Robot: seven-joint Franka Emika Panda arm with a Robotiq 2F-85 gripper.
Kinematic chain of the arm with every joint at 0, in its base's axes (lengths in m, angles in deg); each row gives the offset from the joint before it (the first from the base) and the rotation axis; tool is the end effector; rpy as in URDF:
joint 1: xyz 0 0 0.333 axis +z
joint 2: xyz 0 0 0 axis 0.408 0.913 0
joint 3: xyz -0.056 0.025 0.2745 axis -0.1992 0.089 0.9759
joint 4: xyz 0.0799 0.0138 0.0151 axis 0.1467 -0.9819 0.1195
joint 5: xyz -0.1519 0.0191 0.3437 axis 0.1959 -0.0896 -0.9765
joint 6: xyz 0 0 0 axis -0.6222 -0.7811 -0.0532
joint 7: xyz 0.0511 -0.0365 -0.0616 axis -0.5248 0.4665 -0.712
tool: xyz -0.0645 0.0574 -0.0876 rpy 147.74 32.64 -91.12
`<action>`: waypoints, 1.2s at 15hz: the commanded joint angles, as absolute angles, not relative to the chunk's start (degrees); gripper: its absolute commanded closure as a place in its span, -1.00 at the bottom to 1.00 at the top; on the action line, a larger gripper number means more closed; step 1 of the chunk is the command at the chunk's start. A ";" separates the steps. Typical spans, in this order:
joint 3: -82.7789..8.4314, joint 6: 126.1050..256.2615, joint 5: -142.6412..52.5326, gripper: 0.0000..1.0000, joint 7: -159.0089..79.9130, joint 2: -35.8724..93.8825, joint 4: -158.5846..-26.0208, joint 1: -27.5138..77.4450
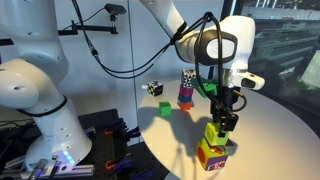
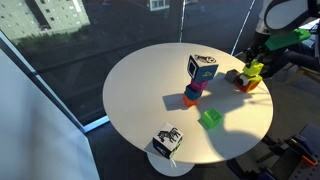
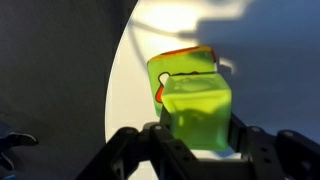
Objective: Put the yellow cube on the orange and white toy
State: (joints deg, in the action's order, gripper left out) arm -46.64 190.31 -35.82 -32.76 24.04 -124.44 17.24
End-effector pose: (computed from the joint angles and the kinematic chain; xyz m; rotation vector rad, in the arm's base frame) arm 0.4991 -0.1915 0.2623 2.8891 -0.5838 -0.0792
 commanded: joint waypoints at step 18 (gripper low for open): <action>-48.28 191.88 -32.87 -0.99 -30.49 22.79 -127.28 16.07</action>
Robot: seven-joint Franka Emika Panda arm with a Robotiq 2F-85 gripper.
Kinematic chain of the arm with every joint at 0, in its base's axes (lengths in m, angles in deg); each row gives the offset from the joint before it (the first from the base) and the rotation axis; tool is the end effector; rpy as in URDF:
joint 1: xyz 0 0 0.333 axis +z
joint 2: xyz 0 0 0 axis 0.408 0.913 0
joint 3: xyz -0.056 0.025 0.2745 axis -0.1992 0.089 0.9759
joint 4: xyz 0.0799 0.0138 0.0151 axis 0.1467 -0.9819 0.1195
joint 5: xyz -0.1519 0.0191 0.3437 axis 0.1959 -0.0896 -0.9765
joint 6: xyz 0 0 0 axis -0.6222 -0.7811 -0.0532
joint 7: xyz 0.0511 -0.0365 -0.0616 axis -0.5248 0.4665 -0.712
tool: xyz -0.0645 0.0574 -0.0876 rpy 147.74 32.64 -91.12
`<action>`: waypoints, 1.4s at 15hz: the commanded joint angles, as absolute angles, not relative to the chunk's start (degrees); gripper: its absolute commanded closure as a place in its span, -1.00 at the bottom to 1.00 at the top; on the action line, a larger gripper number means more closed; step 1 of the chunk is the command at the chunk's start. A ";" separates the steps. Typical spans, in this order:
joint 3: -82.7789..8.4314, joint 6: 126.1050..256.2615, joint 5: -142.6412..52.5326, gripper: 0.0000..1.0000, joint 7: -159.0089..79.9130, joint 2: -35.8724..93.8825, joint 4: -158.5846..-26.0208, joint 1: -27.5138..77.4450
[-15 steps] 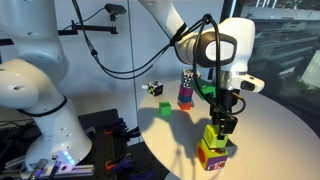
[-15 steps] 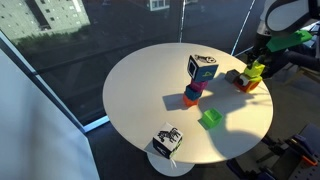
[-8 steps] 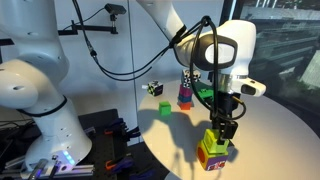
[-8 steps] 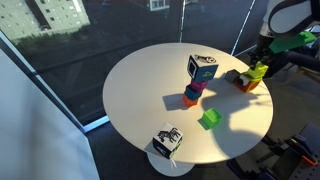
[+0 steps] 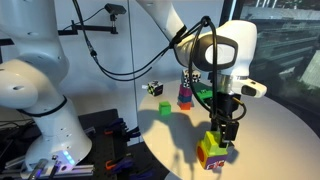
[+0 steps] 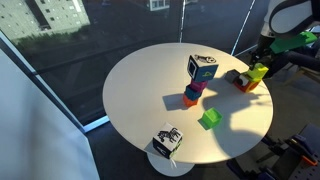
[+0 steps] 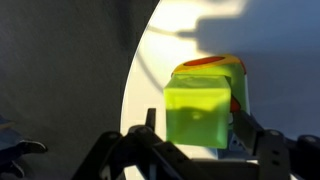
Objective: Put the yellow cube on the orange and white toy
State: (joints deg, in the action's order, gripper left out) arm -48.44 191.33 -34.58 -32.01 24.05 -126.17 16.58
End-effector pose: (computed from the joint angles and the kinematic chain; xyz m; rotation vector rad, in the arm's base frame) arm 0.4830 -0.2103 0.2527 2.8620 -0.6330 -0.1027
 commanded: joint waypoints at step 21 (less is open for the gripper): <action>-44.95 189.60 -41.00 -1.00 -39.16 12.70 -128.62 15.83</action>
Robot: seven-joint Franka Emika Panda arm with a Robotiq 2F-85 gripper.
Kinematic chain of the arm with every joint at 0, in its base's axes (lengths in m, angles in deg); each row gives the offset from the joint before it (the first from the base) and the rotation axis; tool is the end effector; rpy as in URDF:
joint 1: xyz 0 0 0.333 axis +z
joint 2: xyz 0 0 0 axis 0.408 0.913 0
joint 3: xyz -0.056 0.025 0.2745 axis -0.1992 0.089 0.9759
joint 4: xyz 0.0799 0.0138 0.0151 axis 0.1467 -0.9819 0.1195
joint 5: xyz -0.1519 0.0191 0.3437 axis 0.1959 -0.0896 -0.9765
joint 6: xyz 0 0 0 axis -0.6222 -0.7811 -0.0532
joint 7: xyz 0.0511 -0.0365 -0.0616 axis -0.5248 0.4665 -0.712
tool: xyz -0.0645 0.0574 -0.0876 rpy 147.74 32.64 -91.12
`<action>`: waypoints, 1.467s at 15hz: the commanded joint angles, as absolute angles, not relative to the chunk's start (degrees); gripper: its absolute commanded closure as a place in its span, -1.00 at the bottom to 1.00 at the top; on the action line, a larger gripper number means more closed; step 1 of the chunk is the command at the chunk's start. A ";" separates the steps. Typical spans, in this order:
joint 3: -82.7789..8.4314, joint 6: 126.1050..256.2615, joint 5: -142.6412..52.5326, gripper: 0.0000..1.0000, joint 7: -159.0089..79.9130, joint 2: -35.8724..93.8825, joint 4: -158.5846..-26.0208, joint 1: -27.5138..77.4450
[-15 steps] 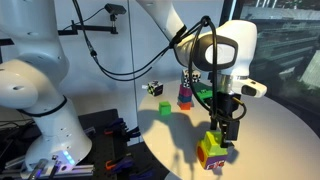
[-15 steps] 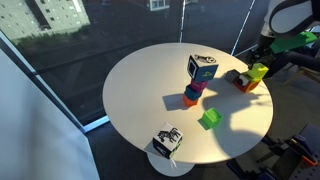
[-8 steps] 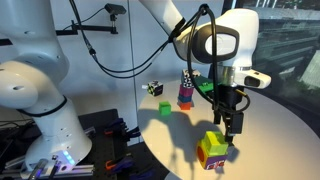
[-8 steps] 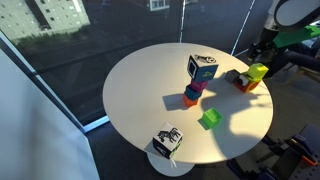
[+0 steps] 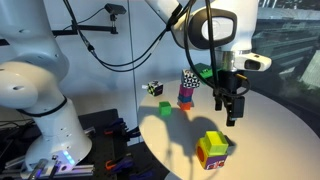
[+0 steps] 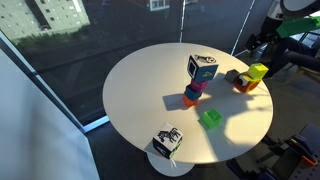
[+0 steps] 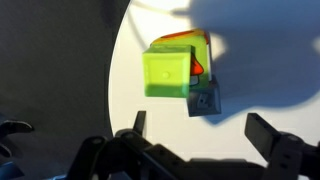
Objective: Put the yellow cube on the orange and white toy
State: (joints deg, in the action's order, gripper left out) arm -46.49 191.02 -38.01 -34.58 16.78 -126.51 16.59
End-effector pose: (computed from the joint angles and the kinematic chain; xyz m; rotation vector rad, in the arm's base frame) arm 0.4940 -0.1922 0.3137 2.9279 -0.6090 0.0726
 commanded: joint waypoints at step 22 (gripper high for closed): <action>-40.03 166.00 -45.63 -1.00 -42.58 -11.04 -135.22 16.94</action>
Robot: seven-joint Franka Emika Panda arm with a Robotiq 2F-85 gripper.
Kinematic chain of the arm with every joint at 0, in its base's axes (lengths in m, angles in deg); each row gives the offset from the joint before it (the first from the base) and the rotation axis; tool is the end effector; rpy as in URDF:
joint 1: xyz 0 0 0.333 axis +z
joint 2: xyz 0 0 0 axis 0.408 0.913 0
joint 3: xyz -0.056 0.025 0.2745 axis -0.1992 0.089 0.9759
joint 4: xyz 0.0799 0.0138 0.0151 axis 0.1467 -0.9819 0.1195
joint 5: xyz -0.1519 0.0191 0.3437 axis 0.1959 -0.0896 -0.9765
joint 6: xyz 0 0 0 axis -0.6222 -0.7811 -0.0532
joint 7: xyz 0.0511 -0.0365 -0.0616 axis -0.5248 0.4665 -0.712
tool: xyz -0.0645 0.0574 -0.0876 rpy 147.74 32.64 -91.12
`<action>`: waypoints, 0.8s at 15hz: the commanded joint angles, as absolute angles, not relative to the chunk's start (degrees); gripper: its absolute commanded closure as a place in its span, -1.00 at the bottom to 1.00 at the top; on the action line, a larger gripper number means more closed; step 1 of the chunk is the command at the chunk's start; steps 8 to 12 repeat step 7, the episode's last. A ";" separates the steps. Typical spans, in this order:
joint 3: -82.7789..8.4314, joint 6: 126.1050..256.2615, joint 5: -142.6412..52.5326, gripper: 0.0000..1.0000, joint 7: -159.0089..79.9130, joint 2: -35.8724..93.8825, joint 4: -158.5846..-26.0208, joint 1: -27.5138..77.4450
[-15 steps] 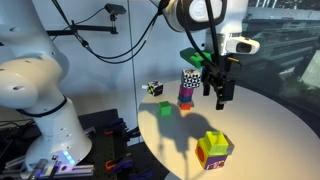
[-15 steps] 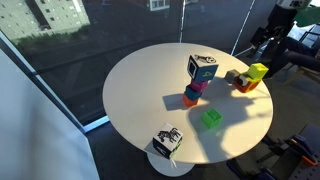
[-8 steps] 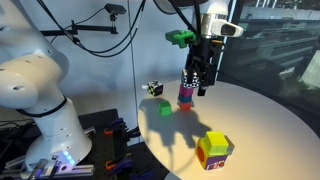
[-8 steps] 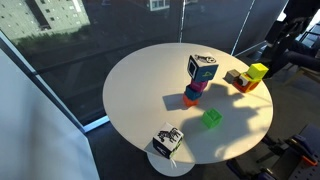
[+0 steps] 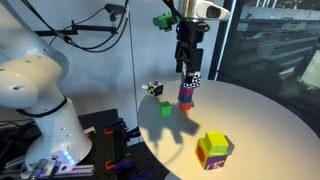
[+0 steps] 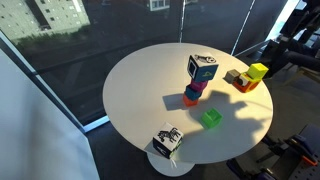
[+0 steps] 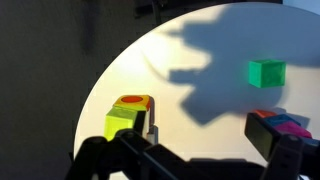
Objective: Put the yellow cube on the orange and white toy
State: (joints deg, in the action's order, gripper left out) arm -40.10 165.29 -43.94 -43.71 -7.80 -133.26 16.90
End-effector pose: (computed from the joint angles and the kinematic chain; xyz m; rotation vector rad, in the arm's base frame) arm 0.4136 -0.1108 0.4271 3.1054 -0.3411 -0.1248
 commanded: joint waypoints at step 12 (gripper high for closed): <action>-40.02 165.35 -45.42 -1.00 -43.69 -10.82 -134.88 16.80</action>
